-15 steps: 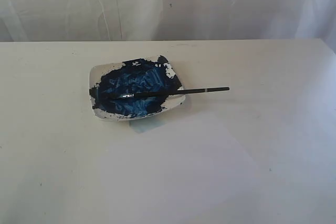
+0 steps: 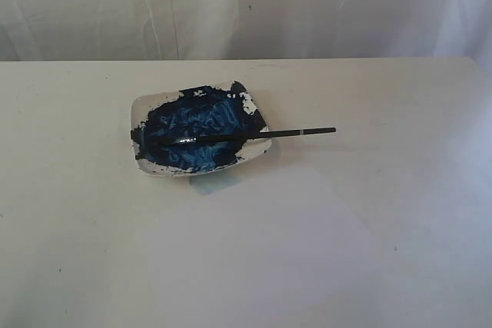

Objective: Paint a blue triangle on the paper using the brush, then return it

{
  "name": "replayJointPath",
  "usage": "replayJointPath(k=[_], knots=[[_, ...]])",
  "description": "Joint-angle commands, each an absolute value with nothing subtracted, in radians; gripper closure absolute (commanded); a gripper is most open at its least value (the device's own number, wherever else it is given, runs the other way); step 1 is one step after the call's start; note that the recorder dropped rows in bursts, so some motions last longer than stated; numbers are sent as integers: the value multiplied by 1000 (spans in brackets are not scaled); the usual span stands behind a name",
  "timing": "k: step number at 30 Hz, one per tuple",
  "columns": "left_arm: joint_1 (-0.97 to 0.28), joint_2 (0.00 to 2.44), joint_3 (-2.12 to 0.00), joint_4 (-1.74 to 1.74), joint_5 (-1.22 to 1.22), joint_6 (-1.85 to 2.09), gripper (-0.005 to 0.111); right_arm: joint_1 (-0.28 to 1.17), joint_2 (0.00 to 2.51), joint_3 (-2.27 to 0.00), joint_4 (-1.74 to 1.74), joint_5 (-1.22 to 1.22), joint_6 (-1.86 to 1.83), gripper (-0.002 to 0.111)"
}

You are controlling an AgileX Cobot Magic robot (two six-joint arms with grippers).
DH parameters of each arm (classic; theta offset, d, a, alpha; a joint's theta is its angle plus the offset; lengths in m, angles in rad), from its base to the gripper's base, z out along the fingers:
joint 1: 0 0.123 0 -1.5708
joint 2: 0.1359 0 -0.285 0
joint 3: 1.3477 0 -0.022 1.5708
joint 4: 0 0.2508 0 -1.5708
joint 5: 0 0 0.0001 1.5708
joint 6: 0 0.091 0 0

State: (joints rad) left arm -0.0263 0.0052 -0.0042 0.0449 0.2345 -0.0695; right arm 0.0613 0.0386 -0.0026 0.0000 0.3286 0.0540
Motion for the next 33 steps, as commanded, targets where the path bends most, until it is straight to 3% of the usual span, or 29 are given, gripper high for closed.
replayJointPath(k=[1, 33], knots=[[-24, 0, 0, 38, 233, -71, 107, 61, 33, 0, 0, 322, 49, 108], [-24, 0, 0, 124, 221, -24, 107, 61, 33, 0, 0, 322, 49, 108]])
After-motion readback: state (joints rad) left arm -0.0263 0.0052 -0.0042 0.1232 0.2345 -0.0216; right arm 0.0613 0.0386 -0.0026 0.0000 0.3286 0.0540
